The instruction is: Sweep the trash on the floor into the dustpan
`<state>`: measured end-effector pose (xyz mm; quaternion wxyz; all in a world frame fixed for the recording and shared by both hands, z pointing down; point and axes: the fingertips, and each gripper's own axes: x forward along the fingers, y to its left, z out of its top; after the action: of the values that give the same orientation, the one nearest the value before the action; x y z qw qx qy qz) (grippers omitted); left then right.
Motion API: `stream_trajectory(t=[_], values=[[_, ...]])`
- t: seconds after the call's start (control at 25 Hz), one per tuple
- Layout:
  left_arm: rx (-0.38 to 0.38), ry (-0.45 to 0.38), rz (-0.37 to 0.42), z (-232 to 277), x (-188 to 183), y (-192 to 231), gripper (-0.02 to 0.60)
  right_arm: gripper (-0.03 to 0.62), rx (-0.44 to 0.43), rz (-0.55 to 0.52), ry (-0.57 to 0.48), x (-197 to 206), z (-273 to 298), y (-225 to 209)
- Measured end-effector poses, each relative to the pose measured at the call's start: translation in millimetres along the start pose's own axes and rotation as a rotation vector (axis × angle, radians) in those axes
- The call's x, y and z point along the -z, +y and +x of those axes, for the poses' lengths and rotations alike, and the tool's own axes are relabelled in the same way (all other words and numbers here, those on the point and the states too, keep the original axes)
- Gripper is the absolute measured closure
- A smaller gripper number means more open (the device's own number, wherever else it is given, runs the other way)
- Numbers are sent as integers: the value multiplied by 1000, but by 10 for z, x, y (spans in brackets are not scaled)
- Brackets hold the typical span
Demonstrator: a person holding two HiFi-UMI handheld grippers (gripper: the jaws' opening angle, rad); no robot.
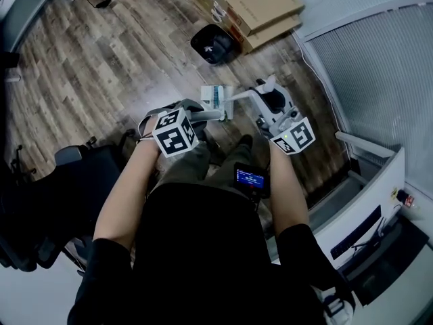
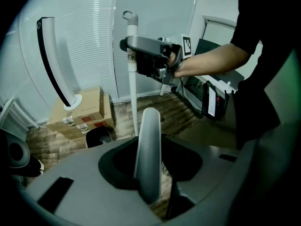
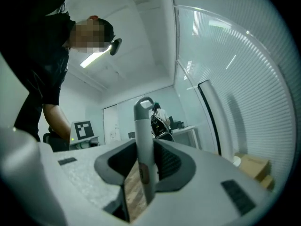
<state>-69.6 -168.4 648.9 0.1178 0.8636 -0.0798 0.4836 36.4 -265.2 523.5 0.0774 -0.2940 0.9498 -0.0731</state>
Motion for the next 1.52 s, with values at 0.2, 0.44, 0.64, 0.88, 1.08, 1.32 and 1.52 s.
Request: stream_trajectory(t=[0.2,0.44,0.64,0.88,1.08,1.32,1.52], values=[[1,6,8,-6,19,-41,457,490,75,-78,1,-361,-374,-175],[-4,3,4,10,36,-52,457,491,120,-146,-11,-786,-721,-199],[-8,33,21,-7,60,-56,457,491,137,-213,108,-714,-908,-137],[6,76,35,-41,102,-124,457,488,142,-212,256,-216,-1092,-80],[5,56,21,-18,107,-189,457,488,207,-151,308,301,-1117,-104],[-11,17,10,25,36,-138,457,485,383,-23,157,372,-846,-284],[-5,4,2,45,-3,-147,457,485,418,-12,117,309,-496,-412]])
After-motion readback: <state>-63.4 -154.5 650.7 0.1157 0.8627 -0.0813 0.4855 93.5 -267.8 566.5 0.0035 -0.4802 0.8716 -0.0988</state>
